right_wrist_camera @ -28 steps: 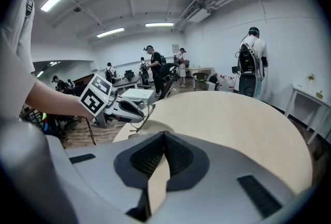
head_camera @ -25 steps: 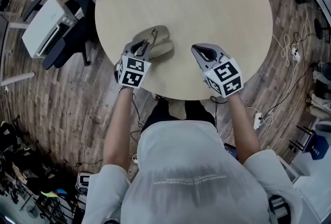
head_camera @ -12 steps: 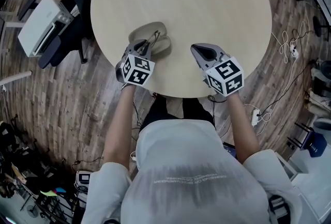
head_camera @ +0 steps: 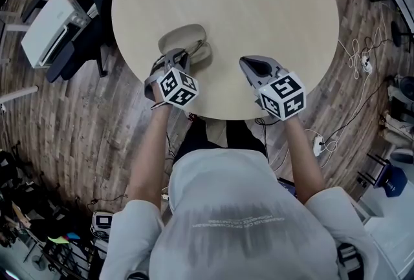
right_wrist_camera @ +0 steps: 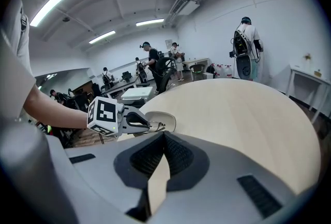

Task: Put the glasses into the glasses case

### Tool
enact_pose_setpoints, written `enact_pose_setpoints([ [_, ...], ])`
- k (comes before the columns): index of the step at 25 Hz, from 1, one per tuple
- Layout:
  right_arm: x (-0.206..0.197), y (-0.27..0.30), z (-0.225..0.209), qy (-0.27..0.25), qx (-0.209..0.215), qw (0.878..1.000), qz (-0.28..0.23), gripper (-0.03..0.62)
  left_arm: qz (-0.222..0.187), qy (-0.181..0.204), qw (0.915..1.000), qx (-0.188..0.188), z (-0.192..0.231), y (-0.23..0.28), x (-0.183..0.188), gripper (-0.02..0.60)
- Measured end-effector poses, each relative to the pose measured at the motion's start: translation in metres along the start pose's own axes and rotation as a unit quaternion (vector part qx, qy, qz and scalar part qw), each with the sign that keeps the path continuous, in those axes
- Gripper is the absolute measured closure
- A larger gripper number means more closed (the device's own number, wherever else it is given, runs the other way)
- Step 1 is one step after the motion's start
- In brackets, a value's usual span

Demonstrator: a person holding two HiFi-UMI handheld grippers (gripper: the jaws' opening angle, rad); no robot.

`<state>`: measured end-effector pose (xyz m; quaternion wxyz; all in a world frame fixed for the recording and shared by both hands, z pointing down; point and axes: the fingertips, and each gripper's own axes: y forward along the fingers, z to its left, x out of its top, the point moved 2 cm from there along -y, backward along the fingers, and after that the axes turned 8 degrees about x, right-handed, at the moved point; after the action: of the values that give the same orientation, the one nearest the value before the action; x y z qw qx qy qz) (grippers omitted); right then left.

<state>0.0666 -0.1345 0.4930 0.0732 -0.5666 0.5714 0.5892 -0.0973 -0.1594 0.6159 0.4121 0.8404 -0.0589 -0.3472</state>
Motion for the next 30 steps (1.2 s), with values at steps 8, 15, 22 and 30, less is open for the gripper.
enact_pose_setpoints([
  [8, -0.006, -0.005, 0.001, 0.000, -0.002, 1.000, -0.001, 0.592, 0.006, 0.031, 0.9995, -0.007, -0.013, -0.001, -0.003, 0.526],
  [15, -0.013, -0.009, 0.006, 0.001, 0.000, 1.000, 0.000, 0.592, 0.020, 0.045, 0.9985, -0.024, -0.030, -0.006, -0.010, 0.502],
  [22, -0.022, -0.011, 0.010, 0.007, 0.005, 1.000, 0.001, 0.592, 0.023, 0.040, 0.9983, -0.034, -0.043, -0.007, -0.012, 0.479],
  [30, -0.030, -0.014, 0.016, 0.010, 0.007, 1.000, 0.004, 0.592, 0.017, 0.024, 0.9990, -0.035, -0.047, -0.013, -0.011, 0.483],
])
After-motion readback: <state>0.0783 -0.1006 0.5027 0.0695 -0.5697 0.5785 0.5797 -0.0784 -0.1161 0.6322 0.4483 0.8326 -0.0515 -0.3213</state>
